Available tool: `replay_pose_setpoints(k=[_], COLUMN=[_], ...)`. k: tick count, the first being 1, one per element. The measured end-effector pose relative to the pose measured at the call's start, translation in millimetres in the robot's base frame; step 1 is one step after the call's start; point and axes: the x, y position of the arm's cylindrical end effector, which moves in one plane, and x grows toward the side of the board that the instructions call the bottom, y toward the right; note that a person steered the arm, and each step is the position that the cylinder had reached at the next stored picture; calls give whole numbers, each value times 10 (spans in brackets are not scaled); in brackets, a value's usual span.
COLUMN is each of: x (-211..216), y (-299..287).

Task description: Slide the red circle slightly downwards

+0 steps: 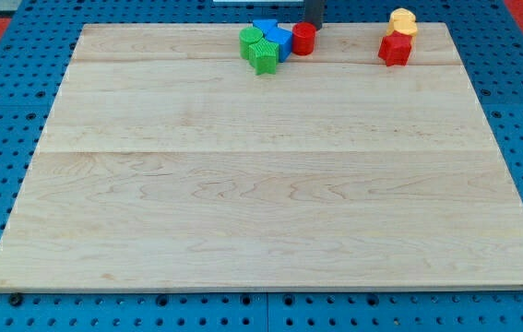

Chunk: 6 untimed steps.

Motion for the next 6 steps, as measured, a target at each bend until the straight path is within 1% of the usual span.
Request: replay_pose_setpoints(k=[3,6], x=[31,544], y=[-18,-19])
